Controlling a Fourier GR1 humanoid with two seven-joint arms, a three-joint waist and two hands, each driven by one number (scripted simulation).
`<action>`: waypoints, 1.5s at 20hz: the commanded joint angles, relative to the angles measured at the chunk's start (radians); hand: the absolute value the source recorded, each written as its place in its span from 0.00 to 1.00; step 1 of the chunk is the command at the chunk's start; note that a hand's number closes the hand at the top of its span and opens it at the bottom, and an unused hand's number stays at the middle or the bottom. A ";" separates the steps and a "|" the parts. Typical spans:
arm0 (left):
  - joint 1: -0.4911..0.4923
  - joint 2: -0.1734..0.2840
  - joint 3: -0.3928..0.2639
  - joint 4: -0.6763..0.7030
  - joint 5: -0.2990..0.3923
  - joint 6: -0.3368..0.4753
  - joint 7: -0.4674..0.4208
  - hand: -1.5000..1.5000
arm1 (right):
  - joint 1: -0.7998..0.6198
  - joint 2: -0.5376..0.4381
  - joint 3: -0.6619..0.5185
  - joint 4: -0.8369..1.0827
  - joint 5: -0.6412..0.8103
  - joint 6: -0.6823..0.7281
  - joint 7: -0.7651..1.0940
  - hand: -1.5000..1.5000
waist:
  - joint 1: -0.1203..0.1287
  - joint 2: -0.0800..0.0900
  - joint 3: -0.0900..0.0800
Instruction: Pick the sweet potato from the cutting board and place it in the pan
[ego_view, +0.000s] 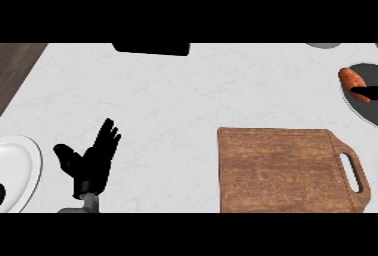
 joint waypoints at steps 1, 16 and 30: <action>-0.008 0.019 0.022 0.003 0.007 0.000 0.015 0.50 | -0.010 -0.009 -0.121 0.024 -0.134 0.110 -0.091 0.00 | -0.015 -0.003 0.000; 0.056 -0.013 0.003 -0.007 -0.008 0.021 -0.013 0.50 | 0.148 -0.213 -0.270 0.112 -0.313 0.783 -0.261 0.00 | -0.049 -0.020 -0.005; 0.019 -0.031 0.015 0.057 -0.017 0.039 -0.021 0.50 | 0.267 -0.224 -0.254 0.058 -0.343 0.797 -0.269 0.00 | -0.067 -0.032 -0.010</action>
